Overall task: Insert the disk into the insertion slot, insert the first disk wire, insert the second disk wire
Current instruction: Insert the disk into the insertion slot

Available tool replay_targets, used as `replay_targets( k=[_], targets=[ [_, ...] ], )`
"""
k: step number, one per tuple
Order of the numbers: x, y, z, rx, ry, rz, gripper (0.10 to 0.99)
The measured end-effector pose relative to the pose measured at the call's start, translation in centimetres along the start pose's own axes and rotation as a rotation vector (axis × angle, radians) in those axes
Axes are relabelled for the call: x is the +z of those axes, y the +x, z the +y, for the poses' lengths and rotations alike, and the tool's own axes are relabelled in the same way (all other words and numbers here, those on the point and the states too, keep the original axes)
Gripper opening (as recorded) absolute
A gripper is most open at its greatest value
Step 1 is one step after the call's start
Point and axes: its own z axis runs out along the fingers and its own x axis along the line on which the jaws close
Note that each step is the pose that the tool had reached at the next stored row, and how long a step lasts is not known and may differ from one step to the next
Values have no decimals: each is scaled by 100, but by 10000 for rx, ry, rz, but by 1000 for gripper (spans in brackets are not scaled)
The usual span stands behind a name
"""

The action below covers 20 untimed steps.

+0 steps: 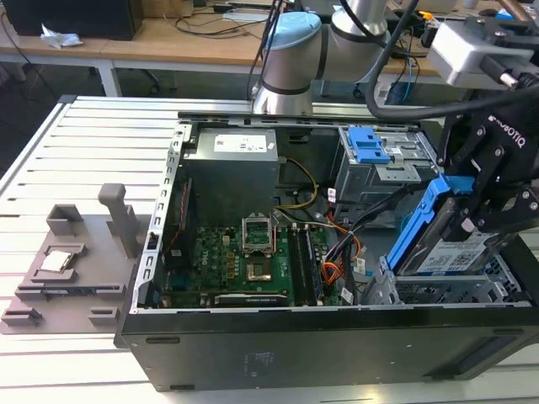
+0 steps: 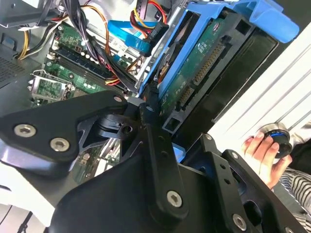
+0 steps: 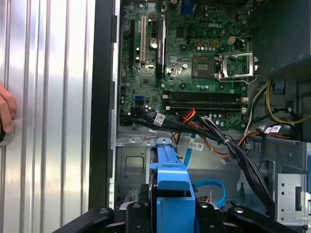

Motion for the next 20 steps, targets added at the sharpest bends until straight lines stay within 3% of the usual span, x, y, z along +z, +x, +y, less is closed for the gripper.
replay_targets(
  k=[6, 12, 13, 16, 17, 20],
  targets=[
    [176, -1, -7, 0, -16, -2, 361],
    [179, -1, -8, 0, -16, 2, 361],
    [181, -1, -8, 0, -16, 1, 435],
    [183, -1, -8, 0, -16, 1, 435],
    [184, -1, -8, 0, -16, 0, 424],
    [186, -1, -8, 0, -16, 0, 235]
  ],
)
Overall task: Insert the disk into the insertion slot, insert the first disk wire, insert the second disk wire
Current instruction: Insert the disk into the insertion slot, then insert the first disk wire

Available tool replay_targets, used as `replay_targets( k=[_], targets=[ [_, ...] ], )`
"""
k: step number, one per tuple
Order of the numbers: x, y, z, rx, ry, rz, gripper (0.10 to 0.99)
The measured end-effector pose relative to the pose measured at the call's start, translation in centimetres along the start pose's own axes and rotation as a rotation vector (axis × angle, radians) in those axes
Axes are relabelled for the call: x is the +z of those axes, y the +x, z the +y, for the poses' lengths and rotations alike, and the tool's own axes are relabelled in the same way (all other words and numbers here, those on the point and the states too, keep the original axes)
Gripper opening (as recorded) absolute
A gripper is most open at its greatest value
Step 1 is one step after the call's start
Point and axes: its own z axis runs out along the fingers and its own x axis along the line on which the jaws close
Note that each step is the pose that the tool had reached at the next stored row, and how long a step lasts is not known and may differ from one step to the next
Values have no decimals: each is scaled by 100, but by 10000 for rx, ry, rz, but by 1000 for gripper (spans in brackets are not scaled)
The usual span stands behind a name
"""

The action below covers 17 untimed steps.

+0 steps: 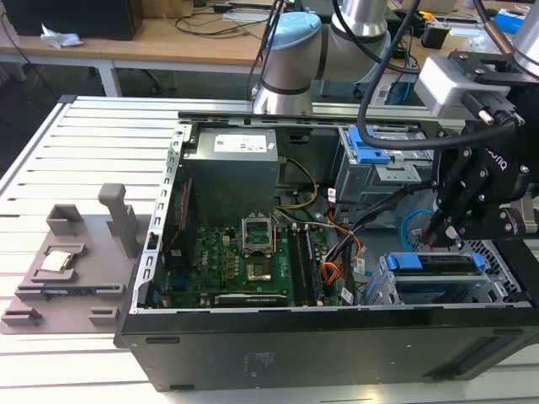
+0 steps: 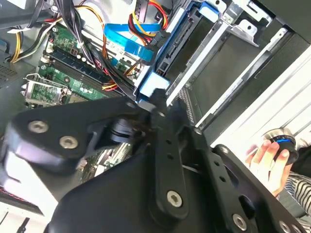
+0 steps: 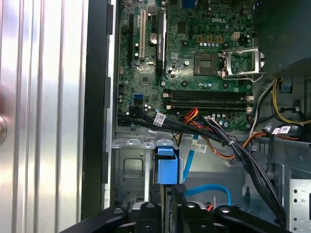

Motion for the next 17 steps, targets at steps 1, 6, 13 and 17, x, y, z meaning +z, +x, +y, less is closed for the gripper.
replay_targets(
  k=[1, 6, 13, 17],
  targets=[
    [1, 0, 0, -1, 0, 0, 176],
    [3, 0, 0, 0, 0, 0, 106],
    [8, 0, 0, 0, 0, 0, 106],
    [12, 0, -13, -2, 1, -3, 106]
  ],
)
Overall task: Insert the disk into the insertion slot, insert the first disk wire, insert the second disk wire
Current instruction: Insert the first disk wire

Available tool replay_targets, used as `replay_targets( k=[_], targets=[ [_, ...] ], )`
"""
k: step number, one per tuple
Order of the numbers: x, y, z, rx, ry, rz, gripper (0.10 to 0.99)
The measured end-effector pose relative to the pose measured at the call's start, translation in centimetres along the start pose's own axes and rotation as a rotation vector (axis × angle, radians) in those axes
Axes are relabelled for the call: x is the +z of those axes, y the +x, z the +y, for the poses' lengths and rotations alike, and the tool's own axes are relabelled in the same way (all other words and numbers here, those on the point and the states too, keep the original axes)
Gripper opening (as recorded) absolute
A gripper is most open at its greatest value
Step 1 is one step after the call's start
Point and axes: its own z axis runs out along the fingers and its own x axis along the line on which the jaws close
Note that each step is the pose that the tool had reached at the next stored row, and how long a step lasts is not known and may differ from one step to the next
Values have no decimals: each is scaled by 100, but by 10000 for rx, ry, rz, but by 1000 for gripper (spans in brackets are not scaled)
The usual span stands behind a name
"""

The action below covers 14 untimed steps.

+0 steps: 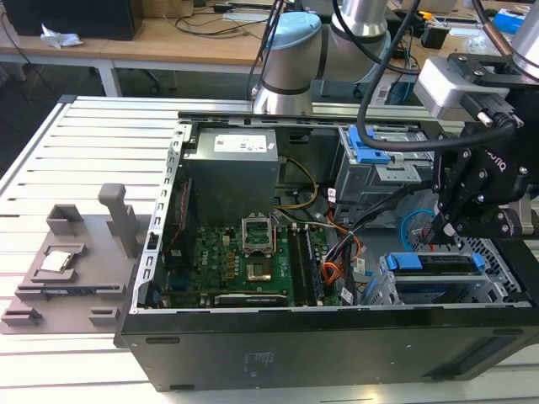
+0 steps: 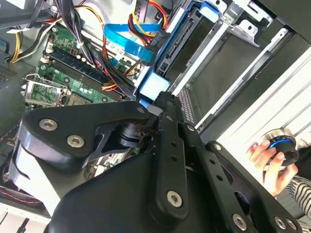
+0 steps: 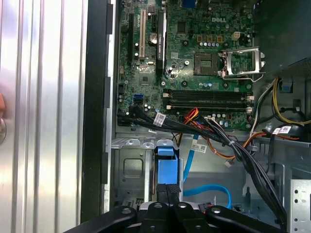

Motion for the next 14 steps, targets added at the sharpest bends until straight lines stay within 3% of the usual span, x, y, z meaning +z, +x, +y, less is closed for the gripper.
replay_targets(
  k=[4, 9, 14],
  targets=[
    [32, -21, -73, 2, -2, 2, 106],
    [46, -145, -134, 1, -2, 2, 106],
    [78, -400, -190, -15, -2, 5, 106]
  ],
)
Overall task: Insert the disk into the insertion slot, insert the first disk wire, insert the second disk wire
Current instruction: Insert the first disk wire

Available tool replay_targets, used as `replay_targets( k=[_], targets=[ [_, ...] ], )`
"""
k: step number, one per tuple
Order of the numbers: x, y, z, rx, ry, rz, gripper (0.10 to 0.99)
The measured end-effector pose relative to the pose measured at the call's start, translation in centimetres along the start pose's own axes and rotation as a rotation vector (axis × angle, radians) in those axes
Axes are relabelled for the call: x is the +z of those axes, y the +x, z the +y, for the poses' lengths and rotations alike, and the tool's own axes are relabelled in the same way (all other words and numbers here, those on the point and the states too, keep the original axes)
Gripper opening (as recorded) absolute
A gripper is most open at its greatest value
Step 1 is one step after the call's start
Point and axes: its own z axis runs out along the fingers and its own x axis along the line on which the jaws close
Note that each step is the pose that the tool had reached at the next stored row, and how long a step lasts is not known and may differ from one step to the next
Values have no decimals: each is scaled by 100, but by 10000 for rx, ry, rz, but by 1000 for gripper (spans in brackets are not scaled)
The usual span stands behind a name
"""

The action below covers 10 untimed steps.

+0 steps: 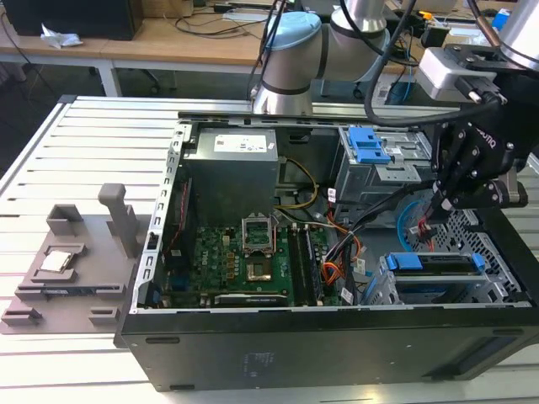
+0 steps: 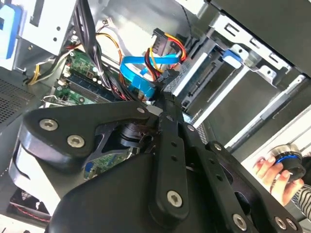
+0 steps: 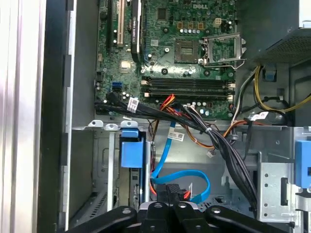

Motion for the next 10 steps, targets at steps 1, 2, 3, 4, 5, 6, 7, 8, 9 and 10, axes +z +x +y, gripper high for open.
replay_targets(
  k=[1, 2, 3, 4, 5, 6, 7, 8, 9, 10],
  targets=[
    [-1, -24, -2, -1, 0, 12, 106],
    [-4, -35, -2, -1, -1, 23, 106],
    [-7, -44, -2, -1, -1, 32, 106],
    [-6, -68, -3, -2, -1, 32, 106],
    [-7, -77, -3, -1, -1, 35, 106],
    [-6, -76, -3, -2, 0, 33, 106],
    [-2, -77, -3, -2, -1, 31, 106],
    [4, -77, -5, -1, -1, 30, 106],
    [7, -76, -16, -2, 0, 33, 106],
    [8, -76, -39, 0, -1, 43, 106]
  ],
)
